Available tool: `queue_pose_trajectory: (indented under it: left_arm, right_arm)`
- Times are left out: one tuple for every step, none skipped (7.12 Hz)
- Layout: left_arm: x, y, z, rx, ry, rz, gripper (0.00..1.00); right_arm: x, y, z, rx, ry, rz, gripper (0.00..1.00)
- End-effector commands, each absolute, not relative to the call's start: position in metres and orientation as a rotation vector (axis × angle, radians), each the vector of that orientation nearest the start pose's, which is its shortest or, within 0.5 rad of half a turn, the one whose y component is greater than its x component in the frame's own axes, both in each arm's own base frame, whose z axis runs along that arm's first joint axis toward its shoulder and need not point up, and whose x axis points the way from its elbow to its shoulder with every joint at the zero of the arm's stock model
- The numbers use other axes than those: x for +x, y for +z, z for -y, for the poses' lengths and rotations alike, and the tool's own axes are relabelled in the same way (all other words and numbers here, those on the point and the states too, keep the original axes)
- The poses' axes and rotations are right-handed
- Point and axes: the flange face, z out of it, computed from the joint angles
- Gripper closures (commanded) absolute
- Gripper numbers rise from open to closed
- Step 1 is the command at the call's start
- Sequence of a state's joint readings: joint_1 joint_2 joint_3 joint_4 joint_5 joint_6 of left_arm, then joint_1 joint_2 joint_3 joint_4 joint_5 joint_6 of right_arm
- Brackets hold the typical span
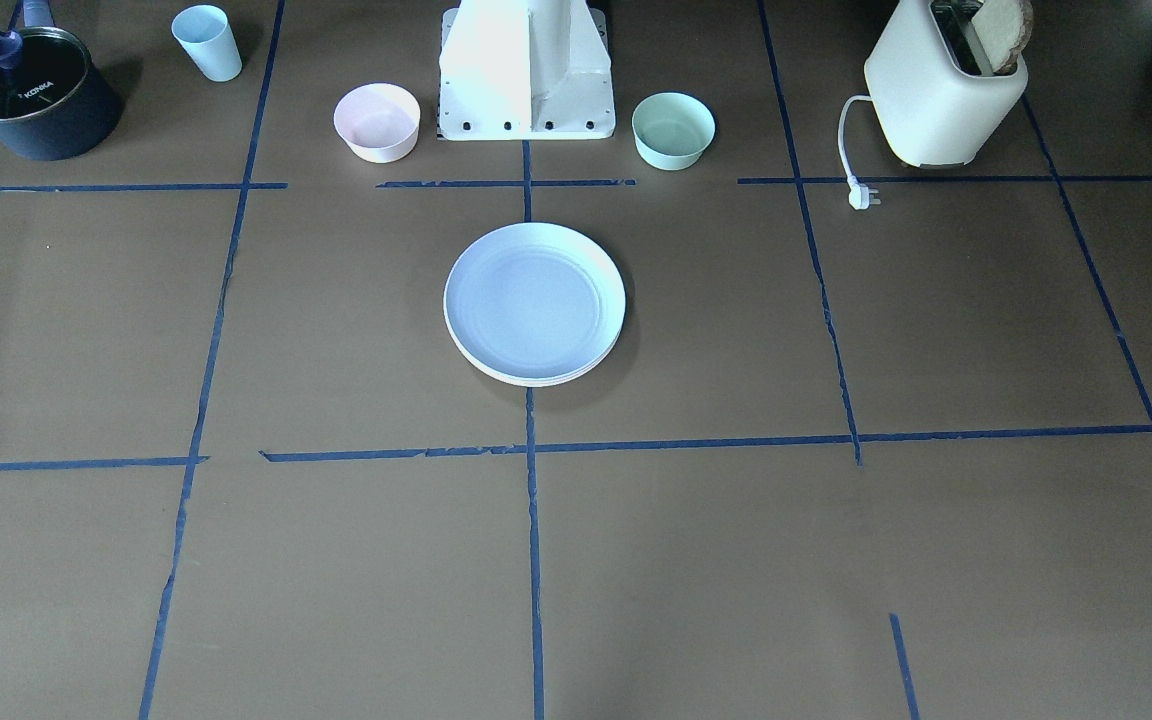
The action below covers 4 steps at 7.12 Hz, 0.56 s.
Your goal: Stack three plates with pink and blue
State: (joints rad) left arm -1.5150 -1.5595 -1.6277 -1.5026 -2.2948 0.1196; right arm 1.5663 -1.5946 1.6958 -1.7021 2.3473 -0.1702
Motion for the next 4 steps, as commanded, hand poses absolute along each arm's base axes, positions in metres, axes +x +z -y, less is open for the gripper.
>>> queue_pose_trajectory:
  left_arm:
    - [-0.0404,0.6462,0.4883,0.003,0.159,-0.725,0.00]
    - [-0.0398,0.6472,0.4888,-0.001,0.158,-0.724,0.00]
    - [-0.0397,0.6464,0.4895,0.001,0.160,-0.724,0.00]
    - [-0.0405,0.6464,0.4888,0.003,0.163,-0.724,0.00]
  right_arm:
    - [0.0604,0.6286,0.4740,0.057,-0.142,0.778,0.00]
    - [0.0605,0.6293,0.4754,0.058,-0.142,0.776,0.00]
    - [0.0582,0.6264,0.4784,0.061,-0.148,0.778,0.00]
    - [0.0537,0.6219,0.4826,0.051,-0.121,0.778,0.00]
